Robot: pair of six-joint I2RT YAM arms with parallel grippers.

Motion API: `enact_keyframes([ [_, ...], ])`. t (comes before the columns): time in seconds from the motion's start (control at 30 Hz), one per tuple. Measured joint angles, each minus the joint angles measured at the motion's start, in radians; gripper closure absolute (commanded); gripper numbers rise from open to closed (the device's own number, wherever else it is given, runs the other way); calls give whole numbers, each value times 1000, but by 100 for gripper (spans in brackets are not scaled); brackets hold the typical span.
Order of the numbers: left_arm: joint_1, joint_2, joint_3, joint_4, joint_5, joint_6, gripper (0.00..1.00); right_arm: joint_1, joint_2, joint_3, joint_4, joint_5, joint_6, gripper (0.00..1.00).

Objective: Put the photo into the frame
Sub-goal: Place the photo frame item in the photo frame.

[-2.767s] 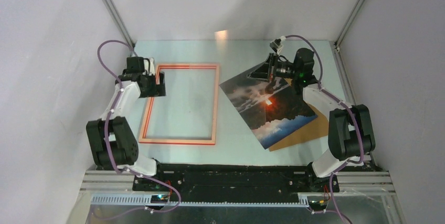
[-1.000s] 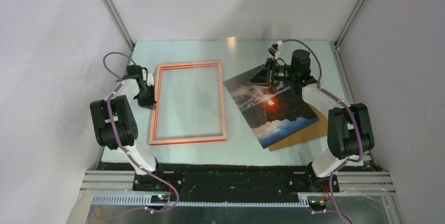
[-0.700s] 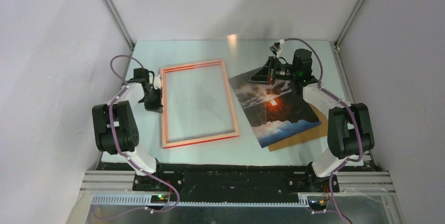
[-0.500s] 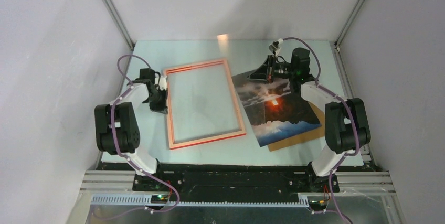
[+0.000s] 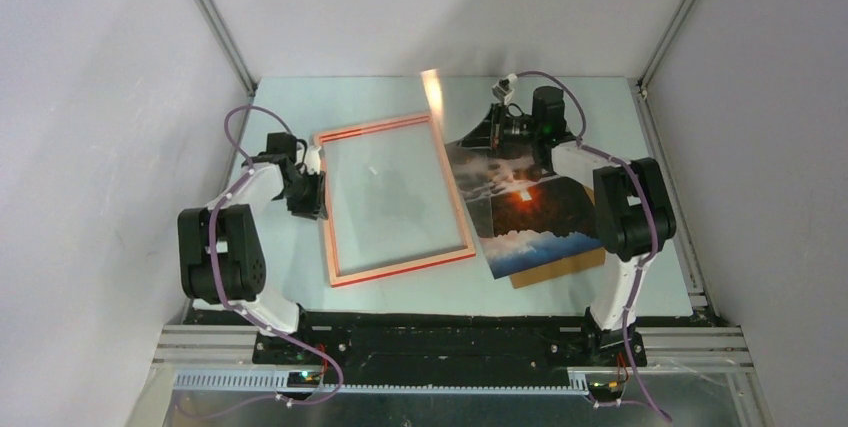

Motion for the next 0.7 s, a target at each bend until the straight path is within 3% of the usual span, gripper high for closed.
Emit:
enact_keyframes([
  [0.2, 1, -36, 0, -2, -14, -1, 39, 23, 107, 65, 9, -13, 31, 100],
  [0.37, 17, -66, 0, -2, -34, -1, 31, 46, 195, 121, 65, -28, 97, 100],
  [0.7, 43, -74, 0, 0, -71, -2, 29, 98, 335, 233, 164, -66, 247, 100],
])
